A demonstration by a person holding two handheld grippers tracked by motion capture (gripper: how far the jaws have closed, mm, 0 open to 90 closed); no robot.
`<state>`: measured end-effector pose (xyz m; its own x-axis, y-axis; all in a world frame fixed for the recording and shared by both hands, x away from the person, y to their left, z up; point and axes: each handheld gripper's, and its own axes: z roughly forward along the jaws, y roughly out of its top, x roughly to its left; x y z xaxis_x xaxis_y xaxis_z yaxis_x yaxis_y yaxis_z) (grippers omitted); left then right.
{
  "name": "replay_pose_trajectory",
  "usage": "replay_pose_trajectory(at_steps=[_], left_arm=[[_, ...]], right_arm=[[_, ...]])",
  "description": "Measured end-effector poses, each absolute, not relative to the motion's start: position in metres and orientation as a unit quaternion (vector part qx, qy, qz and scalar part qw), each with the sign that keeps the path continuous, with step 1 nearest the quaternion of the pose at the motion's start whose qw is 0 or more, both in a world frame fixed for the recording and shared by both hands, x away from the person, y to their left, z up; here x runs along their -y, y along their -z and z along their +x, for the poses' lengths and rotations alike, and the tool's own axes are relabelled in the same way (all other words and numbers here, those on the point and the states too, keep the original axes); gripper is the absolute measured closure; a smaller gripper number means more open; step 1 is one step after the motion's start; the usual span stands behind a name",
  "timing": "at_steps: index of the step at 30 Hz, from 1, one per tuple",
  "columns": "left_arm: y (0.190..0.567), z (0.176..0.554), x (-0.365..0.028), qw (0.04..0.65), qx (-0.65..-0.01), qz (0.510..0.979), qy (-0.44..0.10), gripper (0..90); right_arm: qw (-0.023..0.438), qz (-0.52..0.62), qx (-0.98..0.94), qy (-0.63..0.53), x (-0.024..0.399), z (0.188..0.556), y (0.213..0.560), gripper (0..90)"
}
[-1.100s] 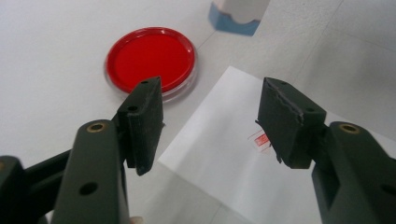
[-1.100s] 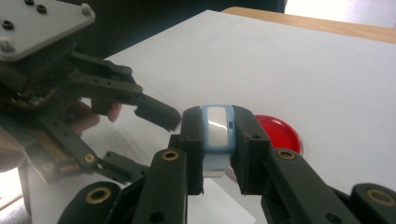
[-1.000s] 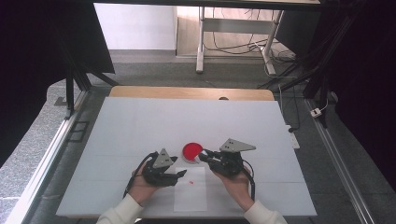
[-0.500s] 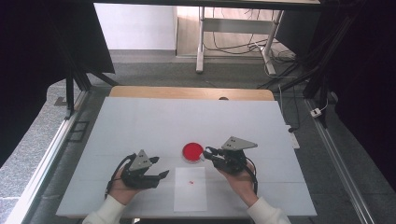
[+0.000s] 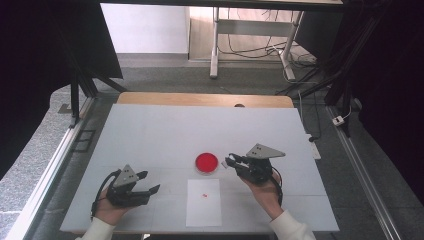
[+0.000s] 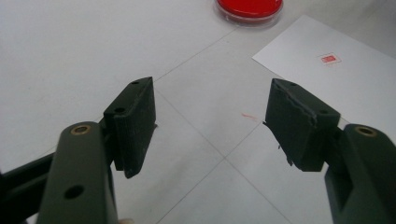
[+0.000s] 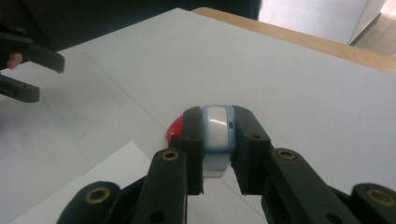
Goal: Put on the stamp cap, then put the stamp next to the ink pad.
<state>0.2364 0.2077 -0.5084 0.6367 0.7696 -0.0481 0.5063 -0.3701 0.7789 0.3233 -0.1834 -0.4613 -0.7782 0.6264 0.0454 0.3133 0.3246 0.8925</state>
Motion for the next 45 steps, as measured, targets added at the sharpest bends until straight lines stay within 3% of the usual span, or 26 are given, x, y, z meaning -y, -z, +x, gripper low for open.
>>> replay_pose_trajectory(at_steps=[17, 35, 45], left_arm=[[0.514, 0.24, -0.209, 0.397, -0.397, 0.811, -0.163, 32.2], [0.516, 0.241, -0.215, 0.402, -0.414, 0.8, -0.164, 31.2], [0.517, 0.239, -0.219, 0.402, -0.415, 0.799, -0.167, 31.2]], right_arm=[[0.2, 0.308, -0.798, -0.477, 0.193, 0.34, 0.466, 74.9], [0.149, 0.297, -0.843, -0.423, 0.171, 0.368, 0.496, 74.8], [0.151, 0.292, -0.856, -0.398, 0.163, 0.372, 0.504, 74.5]])
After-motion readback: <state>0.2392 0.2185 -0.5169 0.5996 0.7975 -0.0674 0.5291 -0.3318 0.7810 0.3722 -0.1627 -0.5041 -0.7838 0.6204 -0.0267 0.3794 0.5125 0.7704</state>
